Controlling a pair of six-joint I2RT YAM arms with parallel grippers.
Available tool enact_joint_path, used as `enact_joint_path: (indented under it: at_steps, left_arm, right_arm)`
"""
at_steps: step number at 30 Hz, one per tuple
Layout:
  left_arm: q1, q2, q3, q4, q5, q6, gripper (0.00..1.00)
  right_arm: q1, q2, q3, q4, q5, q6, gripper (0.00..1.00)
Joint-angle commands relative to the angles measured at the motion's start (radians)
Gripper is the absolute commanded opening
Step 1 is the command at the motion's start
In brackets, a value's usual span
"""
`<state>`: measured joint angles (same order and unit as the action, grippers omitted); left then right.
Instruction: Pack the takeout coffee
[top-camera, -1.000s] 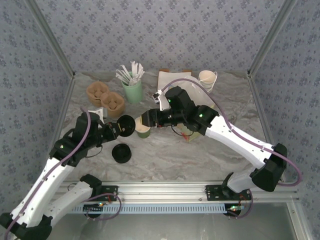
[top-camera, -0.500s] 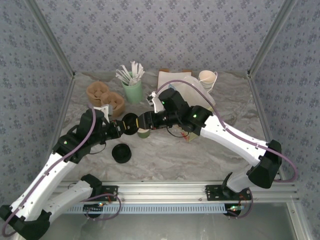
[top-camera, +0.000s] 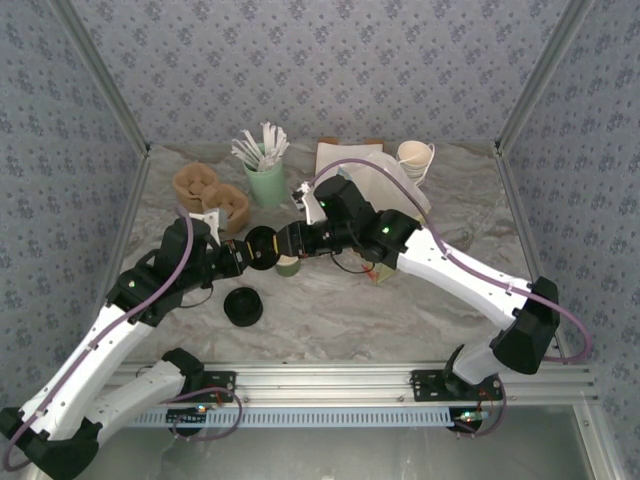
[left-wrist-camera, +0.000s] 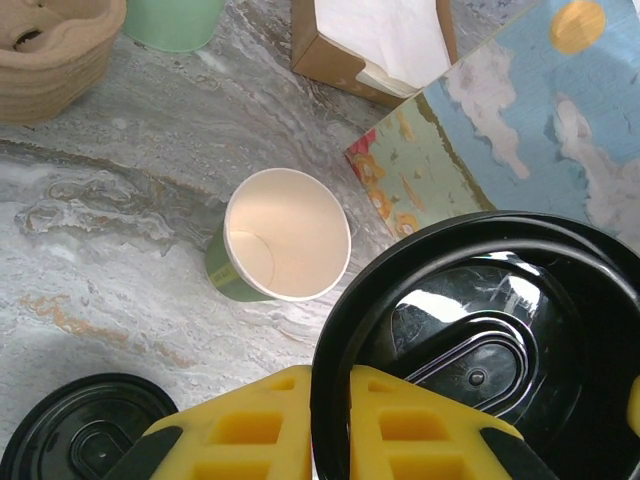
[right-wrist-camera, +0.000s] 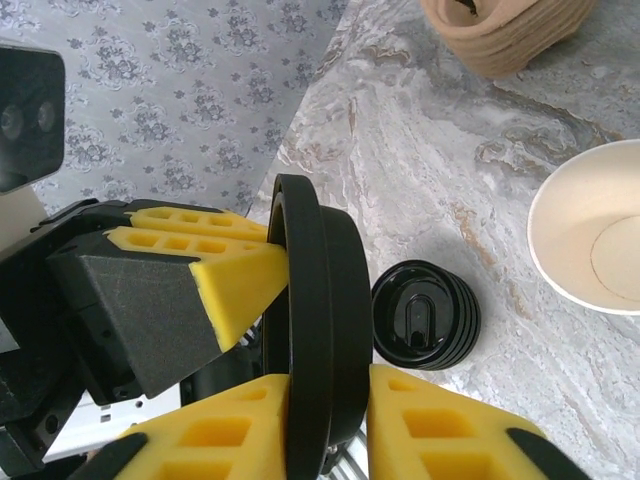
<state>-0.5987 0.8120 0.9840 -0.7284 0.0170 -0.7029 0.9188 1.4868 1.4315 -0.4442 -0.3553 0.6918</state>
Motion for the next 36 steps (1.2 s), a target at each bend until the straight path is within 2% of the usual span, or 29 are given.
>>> enact_joint_path:
  at_steps: [1, 6, 11, 14, 16, 19, 24, 28, 32, 36]
  left_arm:
    - [-0.017, 0.003, 0.024, 0.043, 0.003, 0.013, 0.15]
    - [-0.019, 0.001, 0.018, 0.044, 0.003, 0.034, 0.18]
    - [-0.020, -0.015, 0.018, 0.091, -0.005, 0.116, 0.41]
    - [-0.020, -0.034, 0.034, 0.103, -0.017, 0.197, 0.48]
    - [-0.020, -0.055, 0.034, 0.137, -0.014, 0.265, 0.49]
    - [-0.030, -0.095, 0.010, 0.216, 0.009, 0.429, 0.49]
    - [-0.108, -0.162, -0.113, 0.413, 0.033, 0.814, 0.48]
    - [-0.123, -0.188, -0.196, 0.577, 0.059, 0.980, 0.41]
    - [-0.162, -0.193, -0.271, 0.676, 0.124, 1.198, 0.41]
    - [-0.226, -0.213, -0.334, 0.728, 0.123, 1.360, 0.42]
  right_arm:
    - [-0.001, 0.006, 0.028, -0.020, 0.013, 0.003, 0.19]
    - [-0.024, 0.000, 0.015, -0.034, 0.007, 0.023, 0.16]
    - [-0.059, -0.017, 0.003, -0.068, 0.006, 0.032, 0.14]
    - [-0.083, -0.027, 0.003, -0.103, -0.003, 0.034, 0.13]
    - [-0.103, -0.032, 0.006, -0.129, -0.019, 0.041, 0.12]
    - [-0.137, -0.033, 0.029, -0.193, -0.078, 0.045, 0.13]
    - [-0.184, -0.036, 0.084, -0.311, -0.152, 0.038, 0.13]
    - [-0.214, -0.053, 0.088, -0.348, -0.201, 0.061, 0.13]
    - [-0.234, -0.082, 0.084, -0.361, -0.216, 0.074, 0.13]
    - [-0.242, -0.101, 0.076, -0.369, -0.212, 0.079, 0.13]
